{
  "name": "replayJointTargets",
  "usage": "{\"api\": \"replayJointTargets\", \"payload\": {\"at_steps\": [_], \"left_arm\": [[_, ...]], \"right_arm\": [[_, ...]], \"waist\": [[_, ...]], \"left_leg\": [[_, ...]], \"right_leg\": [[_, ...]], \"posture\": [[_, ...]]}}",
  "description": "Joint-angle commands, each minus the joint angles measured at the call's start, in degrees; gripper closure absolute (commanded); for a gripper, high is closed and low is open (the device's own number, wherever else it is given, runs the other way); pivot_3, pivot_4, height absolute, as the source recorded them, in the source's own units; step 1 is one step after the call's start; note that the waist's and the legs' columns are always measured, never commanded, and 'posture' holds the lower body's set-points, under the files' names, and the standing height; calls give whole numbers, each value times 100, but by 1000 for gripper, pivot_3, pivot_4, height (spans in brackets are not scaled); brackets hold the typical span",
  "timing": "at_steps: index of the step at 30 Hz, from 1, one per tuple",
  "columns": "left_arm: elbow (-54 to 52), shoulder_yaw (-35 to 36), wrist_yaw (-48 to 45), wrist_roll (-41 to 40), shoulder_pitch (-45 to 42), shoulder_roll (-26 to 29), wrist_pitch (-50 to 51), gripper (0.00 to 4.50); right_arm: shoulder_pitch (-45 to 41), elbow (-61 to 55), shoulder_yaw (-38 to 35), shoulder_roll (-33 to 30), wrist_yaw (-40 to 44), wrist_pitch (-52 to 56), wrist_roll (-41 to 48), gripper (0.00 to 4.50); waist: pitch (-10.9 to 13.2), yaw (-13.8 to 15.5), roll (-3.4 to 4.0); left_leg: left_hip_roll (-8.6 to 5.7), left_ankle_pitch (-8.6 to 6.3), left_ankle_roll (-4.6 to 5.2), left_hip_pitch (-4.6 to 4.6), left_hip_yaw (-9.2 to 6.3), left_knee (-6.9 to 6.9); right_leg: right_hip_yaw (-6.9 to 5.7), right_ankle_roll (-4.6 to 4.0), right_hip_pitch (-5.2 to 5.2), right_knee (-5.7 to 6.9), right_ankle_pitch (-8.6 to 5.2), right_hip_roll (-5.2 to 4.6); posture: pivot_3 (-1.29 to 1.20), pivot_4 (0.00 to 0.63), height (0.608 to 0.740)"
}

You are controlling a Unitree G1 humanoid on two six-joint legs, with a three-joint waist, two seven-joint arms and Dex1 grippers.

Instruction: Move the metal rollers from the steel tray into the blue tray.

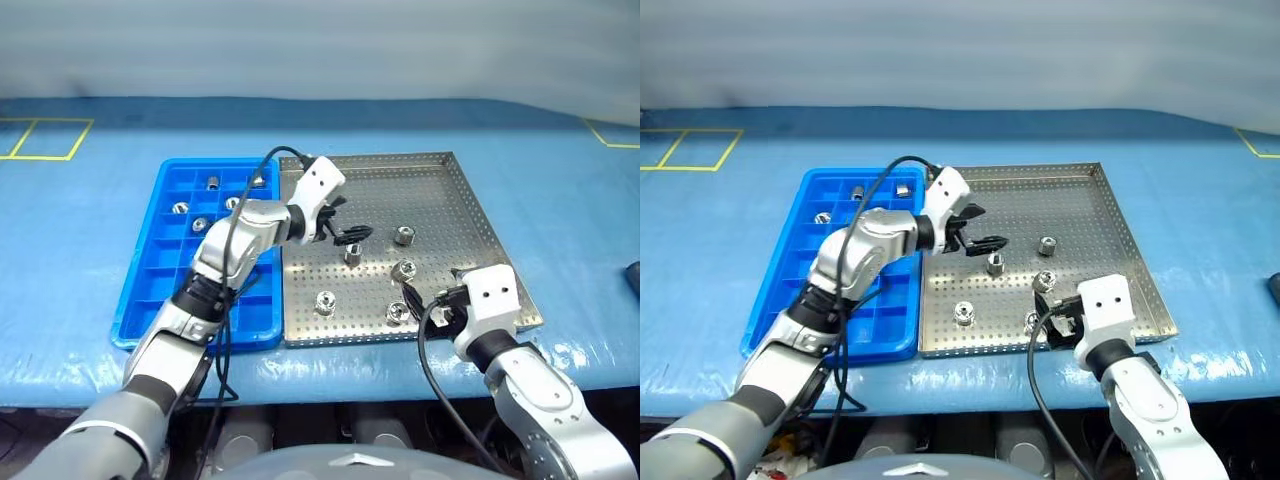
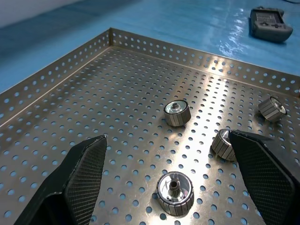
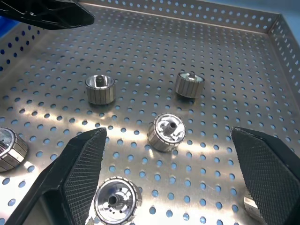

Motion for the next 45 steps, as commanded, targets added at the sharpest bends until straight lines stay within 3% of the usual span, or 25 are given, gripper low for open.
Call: {"api": "replayJointTargets", "payload": {"at_steps": [1, 9, 16, 20, 25, 26, 30, 38, 45], "left_arm": [[707, -222, -85, 352, -346, -266, -421, 0], [1975, -447, -162, 927, -547, -733, -902, 0], [2279, -470, -195, 1209, -409, -885, -891, 0], [2242, -569, -341, 1314, -285, -891, -862, 856], [2028, -573, -514, 1384, -175, -868, -702, 2556], [1953, -549, -533, 1381, -163, -843, -672, 2791], [1453, -190, -482, 1162, -111, -789, -428, 2792], [-644, 1378, 392, 343, 327, -790, 129, 2792], [-2266, 1990, 1769, 836, 1314, -420, -337, 2792]], "right_arm": [[147, -346, -68, 79, -96, -219, -103, 28], [373, -434, -28, 224, -173, -368, -229, 28], [365, -438, -22, 249, -184, -380, -256, 28], [316, -425, -23, 247, -168, -354, -264, 0], [244, -413, -17, 242, -148, -318, -257, 0], [229, -409, -14, 239, -141, -311, -252, 0], [145, -373, 24, 212, -98, -286, -230, 0], [-520, -228, 396, -27, 206, -138, -129, 0], [-1506, 243, 986, -298, 684, -10, 69, 0]], "waist": [[0, -14, 1], [0, -83, 0], [0, -83, 0], [0, -87, 0], [-4, -83, 4], [-4, -80, 4], [-3, -88, 4], [-2, -43, 5], [-2, 88, 4]], "left_leg": [[0, 0, 0, 0, 0, -1], [4, 0, 0, -2, 7, 3], [20, 0, 0, -4, 7, 4], [20, 0, 0, -4, 7, 4], [23, 0, 0, -2, 6, 4], [23, 0, 0, -1, 6, 5], [26, 0, 0, -2, 7, 5], [31, 0, 0, -2, 5, 5], [29, 1, -1, 8, 1, 4]], "right_leg": [[0, 0, 0, 0, 0, 1], [7, -7, -2, -1, -4, 0], [7, -6, -3, -1, -4, 0], [7, -7, -3, -1, -4, -1], [6, -8, -1, 0, -4, -1], [6, -8, -1, 0, -4, -1], [8, -7, -1, 0, -4, -2], [9, 19, -3, 3, 12, -2], [6, 20, 5, 6, 15, 0]], "posture": [[-108, 150, 740], [-122, 150, 740], [-136, 150, 740], [-136, 150, 740], [-120, 150, 740], [-120, 150, 740], [-95, 150, 740], [-11, 150, 740], [111, 150, 740]]}}
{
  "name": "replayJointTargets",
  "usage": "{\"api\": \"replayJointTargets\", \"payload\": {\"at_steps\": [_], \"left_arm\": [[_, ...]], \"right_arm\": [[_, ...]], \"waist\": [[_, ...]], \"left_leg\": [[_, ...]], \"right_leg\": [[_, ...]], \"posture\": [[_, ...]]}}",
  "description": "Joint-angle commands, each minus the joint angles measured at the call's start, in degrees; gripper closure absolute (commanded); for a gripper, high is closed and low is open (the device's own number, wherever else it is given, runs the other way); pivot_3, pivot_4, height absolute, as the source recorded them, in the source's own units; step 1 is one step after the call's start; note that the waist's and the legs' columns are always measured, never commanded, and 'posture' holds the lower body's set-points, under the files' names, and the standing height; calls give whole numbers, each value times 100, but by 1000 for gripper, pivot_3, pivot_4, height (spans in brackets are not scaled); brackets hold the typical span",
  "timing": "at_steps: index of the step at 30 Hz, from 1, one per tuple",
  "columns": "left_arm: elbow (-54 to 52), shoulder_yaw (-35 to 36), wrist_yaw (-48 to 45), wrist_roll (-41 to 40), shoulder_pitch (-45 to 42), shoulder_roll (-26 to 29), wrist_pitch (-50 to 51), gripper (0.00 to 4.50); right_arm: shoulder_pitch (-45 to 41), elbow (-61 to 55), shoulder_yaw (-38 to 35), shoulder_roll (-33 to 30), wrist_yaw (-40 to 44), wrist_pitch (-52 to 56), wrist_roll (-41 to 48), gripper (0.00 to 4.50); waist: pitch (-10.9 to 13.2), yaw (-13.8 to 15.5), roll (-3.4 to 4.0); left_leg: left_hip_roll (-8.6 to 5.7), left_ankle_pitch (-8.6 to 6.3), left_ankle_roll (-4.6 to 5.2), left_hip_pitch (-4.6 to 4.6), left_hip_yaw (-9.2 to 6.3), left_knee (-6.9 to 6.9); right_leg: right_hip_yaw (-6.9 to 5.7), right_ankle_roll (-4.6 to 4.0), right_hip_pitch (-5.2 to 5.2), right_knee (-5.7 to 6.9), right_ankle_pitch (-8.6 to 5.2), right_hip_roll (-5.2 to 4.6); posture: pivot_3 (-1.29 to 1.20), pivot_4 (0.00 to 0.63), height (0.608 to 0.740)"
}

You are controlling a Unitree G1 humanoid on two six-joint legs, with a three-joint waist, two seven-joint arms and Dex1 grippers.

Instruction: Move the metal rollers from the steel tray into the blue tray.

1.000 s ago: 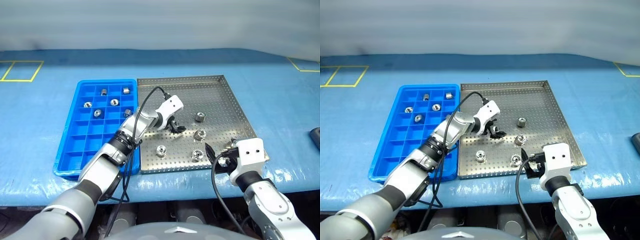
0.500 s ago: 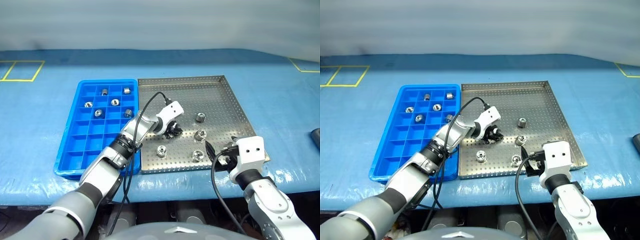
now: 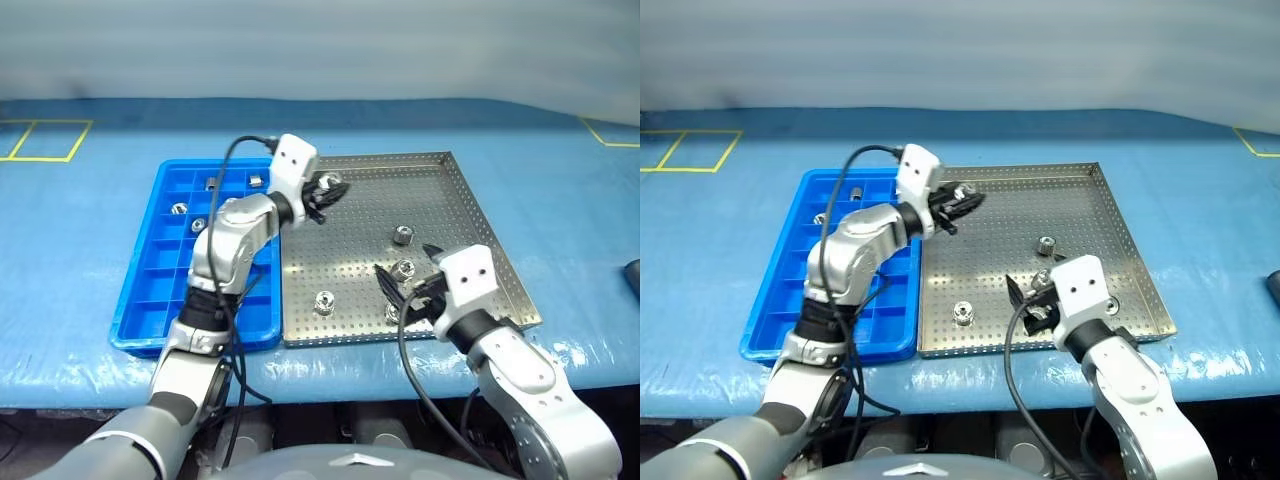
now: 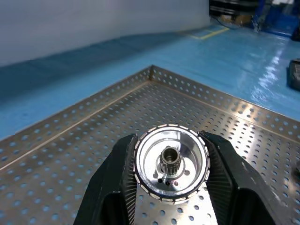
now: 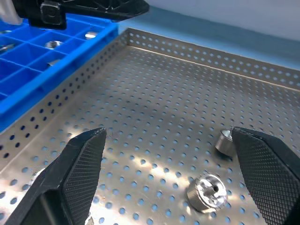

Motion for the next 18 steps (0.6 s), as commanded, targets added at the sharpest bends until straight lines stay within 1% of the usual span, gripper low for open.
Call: {"api": "replayJointTargets", "payload": {"at_steps": [1, 5, 7, 9, 13, 15, 18], "left_arm": [[-923, 256, 749, 379, 423, 191, -360, 2792], [-1500, 461, 1339, 561, 1018, 236, -254, 2792], [-1782, 512, 1648, 790, 1440, 307, -199, 2792], [-1963, 640, 1857, 827, 1754, 290, -123, 2792], [-2024, 807, 2297, 1075, 2106, 347, -159, 2792], [-1998, 917, 2575, 1204, 2237, 280, -158, 2792], [-1919, 976, 2701, 1197, 2350, 222, -197, 2792]], "right_arm": [[-483, 213, 330, -85, 261, 18, 122, 0], [-1039, 554, 719, -64, 508, -36, 180, 0], [-1405, 810, 1013, -47, 669, -111, 163, 0], [-1648, 1006, 1196, -40, 808, -180, 158, 0], [-1891, 1244, 1370, -26, 1022, -306, 189, 0], [-1942, 1312, 1453, -12, 1098, -354, 190, 0], [-1956, 1357, 1502, 9, 1148, -395, 184, 0]], "waist": [[1, 63, -1], [3, 260, -7], [3, 311, -7], [4, 376, -9], [6, 546, -13], [6, 602, -13], [6, 658, -13]], "left_leg": [[0, 0, 0, 1, 0, 0], [-2, 1, -1, -4, -4, 1], [-3, 1, -1, -5, -8, 2], [-6, 0, -1, -6, -8, 0], [-5, 1, -1, -10, -21, 1], [-5, 1, -2, -10, -23, 3], [-5, 1, -2, -11, -24, 3]], "right_leg": [[0, -1, 0, 0, 1, 0], [-5, -5, 0, -2, 4, -5], [-9, -9, 4, -7, 7, -7], [-10, -16, 4, -8, 12, -11], [-25, -20, 4, -8, 11, -12], [-28, -20, 5, -8, 10, -12], [-28, -20, 5, -9, 10, -13]], "posture": [[121, 150, 740], [178, 150, 740], [209, 150, 740], [224, 150, 740], [255, 150, 740], [272, 150, 740], [281, 150, 740]]}}
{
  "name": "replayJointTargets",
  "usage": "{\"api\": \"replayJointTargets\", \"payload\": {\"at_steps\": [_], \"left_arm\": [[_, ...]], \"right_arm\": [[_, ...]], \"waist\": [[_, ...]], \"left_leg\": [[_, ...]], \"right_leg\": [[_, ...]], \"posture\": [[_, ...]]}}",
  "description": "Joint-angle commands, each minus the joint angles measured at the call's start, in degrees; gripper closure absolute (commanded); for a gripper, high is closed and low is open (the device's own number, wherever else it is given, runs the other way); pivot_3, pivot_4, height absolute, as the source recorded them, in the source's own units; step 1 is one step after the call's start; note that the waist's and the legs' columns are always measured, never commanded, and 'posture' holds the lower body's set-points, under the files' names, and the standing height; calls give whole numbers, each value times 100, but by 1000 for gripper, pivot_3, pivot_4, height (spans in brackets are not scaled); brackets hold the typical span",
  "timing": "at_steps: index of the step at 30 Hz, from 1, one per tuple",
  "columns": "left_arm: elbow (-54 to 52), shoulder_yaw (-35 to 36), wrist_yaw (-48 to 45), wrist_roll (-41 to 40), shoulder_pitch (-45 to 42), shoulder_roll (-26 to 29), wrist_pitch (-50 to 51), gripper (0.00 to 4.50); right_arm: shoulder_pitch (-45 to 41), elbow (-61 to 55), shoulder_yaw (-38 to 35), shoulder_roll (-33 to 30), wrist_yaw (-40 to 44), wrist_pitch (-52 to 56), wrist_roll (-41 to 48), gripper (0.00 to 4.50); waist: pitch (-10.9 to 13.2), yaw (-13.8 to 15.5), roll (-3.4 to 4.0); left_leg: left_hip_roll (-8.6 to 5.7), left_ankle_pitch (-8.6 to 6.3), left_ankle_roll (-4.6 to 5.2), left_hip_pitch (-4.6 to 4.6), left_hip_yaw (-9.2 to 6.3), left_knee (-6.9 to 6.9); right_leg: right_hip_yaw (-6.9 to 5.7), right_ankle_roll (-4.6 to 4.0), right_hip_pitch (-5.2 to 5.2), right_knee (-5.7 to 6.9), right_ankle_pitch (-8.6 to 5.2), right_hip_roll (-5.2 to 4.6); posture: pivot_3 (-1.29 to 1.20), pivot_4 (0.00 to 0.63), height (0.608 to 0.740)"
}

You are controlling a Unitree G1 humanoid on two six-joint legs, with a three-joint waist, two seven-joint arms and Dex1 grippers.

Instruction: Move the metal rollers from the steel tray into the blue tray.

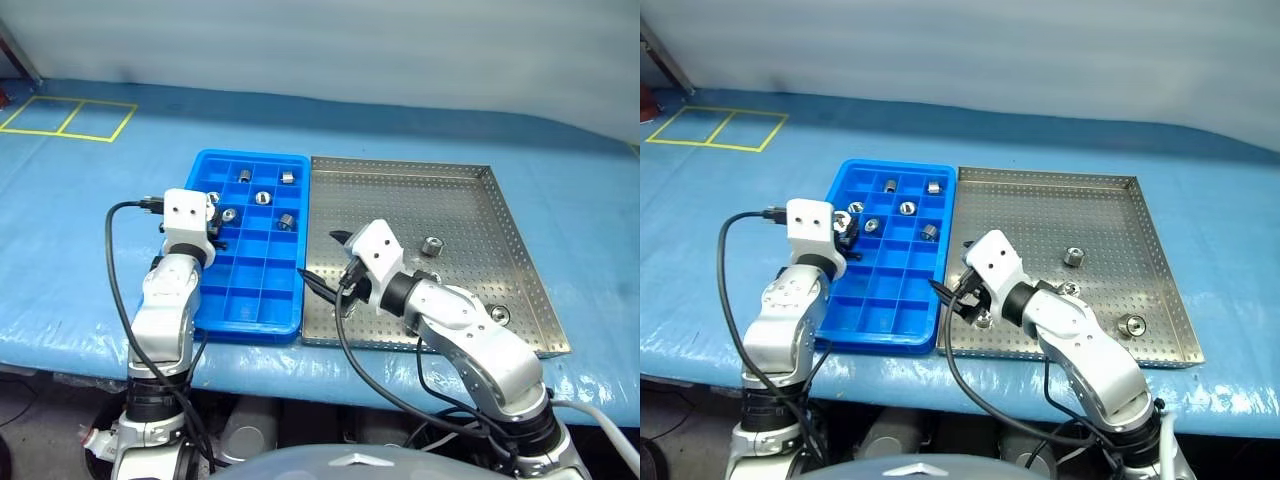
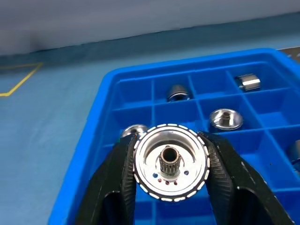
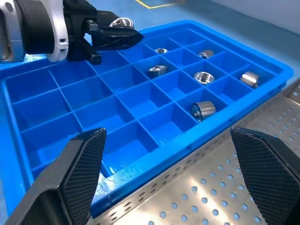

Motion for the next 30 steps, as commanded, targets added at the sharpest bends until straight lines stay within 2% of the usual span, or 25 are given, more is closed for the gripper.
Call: {"api": "replayJointTargets", "payload": {"at_steps": [1, 9, 16, 17, 23, 30], "left_arm": [[-189, 46, 149, 34, 38, -62, -151, 2792], [303, -16, 169, -17, -68, -141, -194, 2792], [245, 59, 433, 42, 39, -281, 14, 2792], [224, 72, 445, 23, 29, -291, 32, 2079], [22, -3, 17, -436, -301, -350, -503, 144], [83, -606, -1523, -1494, -983, -237, -802, 40]], "right_arm": [[-76, -68, 10, 29, 64, -171, 32, 0], [32, -137, 5, 60, 6, -161, 10, 0], [249, -288, -82, 63, -152, -126, 6, 0], [276, -306, -94, 65, -175, -122, 10, 0], [462, -487, -275, 23, -312, -52, 19, 0], [967, -1051, -915, -193, -483, 202, 82, 0]], "waist": [[0, 37, 0], [0, 41, 0], [0, 19, -1], [0, 18, -1], [1, 13, -2], [1, -5, -2]], "left_leg": [[0, 0, 0, 0, 0, 0], [0, 0, -1, -1, -2, 0], [1, 0, -1, -4, -3, -4], [1, 0, -1, -4, -4, -4], [3, 0, -2, -3, -3, 0], [-11, -1, 1, -11, -4, 1]], "right_leg": [[0, -1, 0, 0, 0, -1], [-5, -7, -1, 0, -3, -2], [-6, -11, -3, -1, 0, -3], [-6, -11, -3, -1, 0, -3], [-7, -32, -2, 0, -17, -2], [-10, -40, 0, -7, -16, -15]], "posture": [[281, 150, 740], [254, 150, 740], [227, 150, 740], [227, 150, 740], [218, 150, 740], [161, 150, 740]]}}
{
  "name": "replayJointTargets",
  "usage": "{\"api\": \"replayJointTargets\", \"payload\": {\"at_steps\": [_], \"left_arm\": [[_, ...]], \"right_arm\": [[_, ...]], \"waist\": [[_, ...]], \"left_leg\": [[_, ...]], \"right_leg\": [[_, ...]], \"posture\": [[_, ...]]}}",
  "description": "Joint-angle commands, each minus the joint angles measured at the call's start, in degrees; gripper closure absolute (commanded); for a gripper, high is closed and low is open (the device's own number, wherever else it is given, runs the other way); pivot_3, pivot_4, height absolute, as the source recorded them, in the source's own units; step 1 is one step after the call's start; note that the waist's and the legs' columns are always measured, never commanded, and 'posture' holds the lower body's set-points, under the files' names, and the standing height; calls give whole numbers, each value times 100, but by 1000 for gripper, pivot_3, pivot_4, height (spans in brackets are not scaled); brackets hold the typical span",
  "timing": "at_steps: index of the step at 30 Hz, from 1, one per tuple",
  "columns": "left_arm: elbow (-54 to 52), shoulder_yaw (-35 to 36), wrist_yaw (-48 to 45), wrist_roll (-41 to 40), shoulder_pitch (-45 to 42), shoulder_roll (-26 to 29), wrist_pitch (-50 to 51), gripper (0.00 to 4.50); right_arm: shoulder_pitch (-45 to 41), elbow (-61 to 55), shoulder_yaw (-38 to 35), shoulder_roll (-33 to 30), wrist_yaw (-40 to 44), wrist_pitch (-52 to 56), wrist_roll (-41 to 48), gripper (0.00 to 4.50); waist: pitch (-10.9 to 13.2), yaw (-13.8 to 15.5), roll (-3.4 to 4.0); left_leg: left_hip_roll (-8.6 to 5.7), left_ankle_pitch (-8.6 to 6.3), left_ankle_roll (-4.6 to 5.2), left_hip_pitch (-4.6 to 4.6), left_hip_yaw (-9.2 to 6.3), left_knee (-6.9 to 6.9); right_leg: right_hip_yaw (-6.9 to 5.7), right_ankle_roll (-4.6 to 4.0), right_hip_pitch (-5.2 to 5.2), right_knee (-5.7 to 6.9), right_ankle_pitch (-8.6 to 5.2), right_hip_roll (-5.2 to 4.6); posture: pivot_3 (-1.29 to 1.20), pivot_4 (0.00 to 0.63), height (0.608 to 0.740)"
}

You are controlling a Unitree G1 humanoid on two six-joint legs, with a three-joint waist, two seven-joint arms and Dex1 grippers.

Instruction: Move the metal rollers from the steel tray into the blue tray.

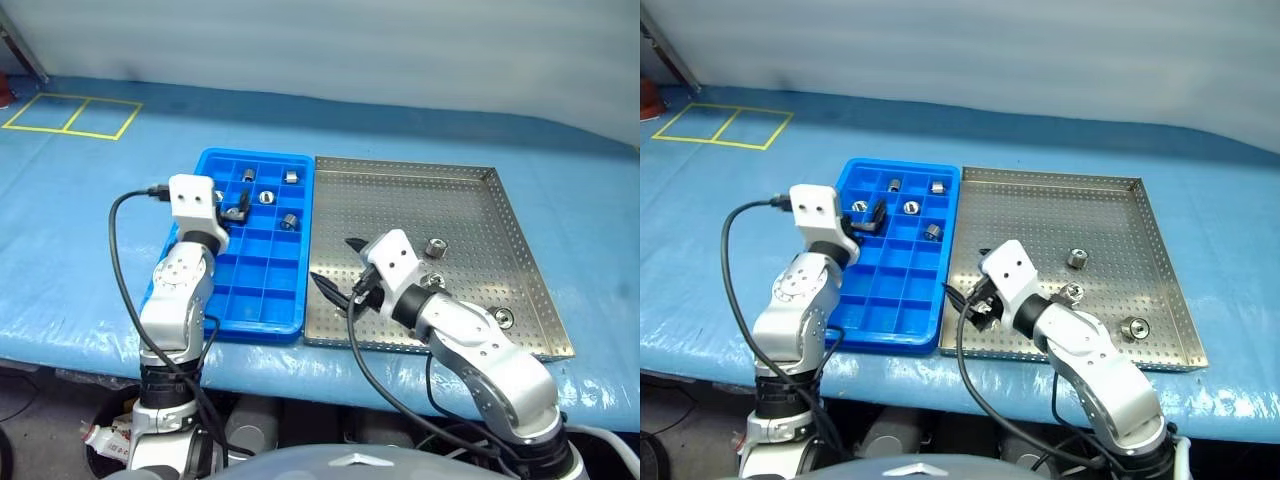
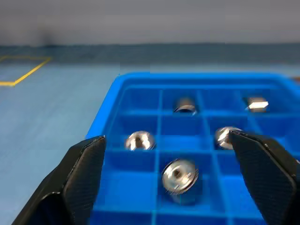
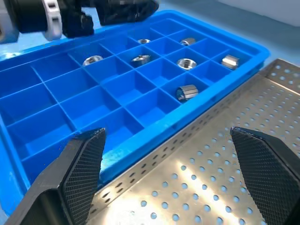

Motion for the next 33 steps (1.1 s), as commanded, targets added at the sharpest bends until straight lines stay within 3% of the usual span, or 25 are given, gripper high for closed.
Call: {"api": "replayJointTargets", "payload": {"at_steps": [1, 6, 16, 25, 33], "left_arm": [[-44, -356, -686, -422, -276, 97, -128, 40], [644, -1208, -2378, -1020, -935, 659, 473, 40], [1882, -3082, -4917, -288, -1858, 1929, -429, 40], [2597, -4050, -6364, 374, -2509, 2060, -1118, 40], [3233, -4436, -6548, 1101, -2740, 1871, -1488, 40]], "right_arm": [[186, -434, -370, -79, -83, 101, 80, 0], [1039, -862, -843, -257, -179, 216, 59, 0], [2173, -1334, -1171, -97, -563, 121, -14, 0], [2389, -1337, -919, 70, -857, -122, -109, 0], [2557, -1337, -727, 230, -1082, -350, -233, 0]], "waist": [[0, -58, 0], [0, -201, 2], [-1, -540, 6], [-1, -642, 6], [-2, -709, 6]], "left_leg": [[0, -1, 2, 1, 2, -1], [-7, -2, 3, 1, 6, -3], [8, -2, 2, 17, 14, -4], [16, -2, 3, 6, 23, -2], [16, -2, 3, 7, 22, -1]], "right_leg": [[2, 0, 2, -3, 0, 0], [-4, 10, 1, -3, -13, 14], [14, 7, -3, 14, -26, 32], [24, 11, -12, 9, -26, 23], [24, 11, -12, 11, -26, 28]], "posture": [[150, 150, 740], [84, 150, 740], [-22, 150, 740], [-63, 150, 740], [-93, 150, 740]]}}
